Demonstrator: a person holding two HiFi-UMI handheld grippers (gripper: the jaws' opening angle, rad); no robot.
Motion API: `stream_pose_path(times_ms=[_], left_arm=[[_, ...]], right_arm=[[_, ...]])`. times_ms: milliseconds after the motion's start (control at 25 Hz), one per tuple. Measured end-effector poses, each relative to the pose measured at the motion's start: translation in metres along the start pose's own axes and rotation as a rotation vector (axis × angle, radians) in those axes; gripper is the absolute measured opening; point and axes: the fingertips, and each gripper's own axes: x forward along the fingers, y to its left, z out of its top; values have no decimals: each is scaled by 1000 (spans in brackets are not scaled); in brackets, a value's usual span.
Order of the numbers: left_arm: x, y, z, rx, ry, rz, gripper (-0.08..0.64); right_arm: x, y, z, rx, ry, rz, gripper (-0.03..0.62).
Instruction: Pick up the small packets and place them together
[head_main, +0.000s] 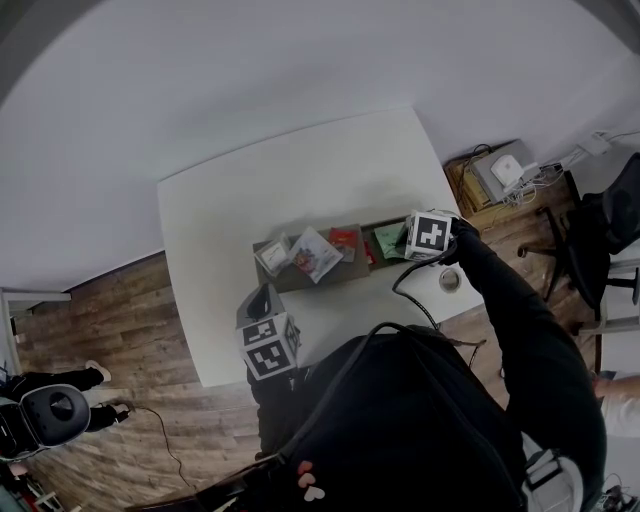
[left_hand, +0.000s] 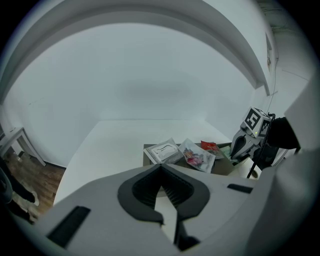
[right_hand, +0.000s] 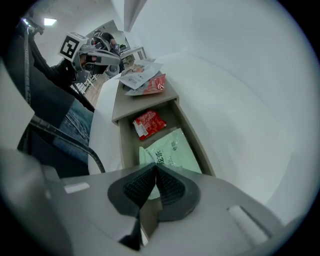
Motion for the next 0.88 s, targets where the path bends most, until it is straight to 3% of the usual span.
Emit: stream_pose_path(times_ms=[440, 880], left_arm=[[-1, -5, 5, 18, 6, -6, 0], [-4, -5, 5, 20, -13, -1, 0]], right_arm=[[-52, -10, 9, -31, -112, -136, 6], [-107, -17, 49, -35, -296, -293, 6]])
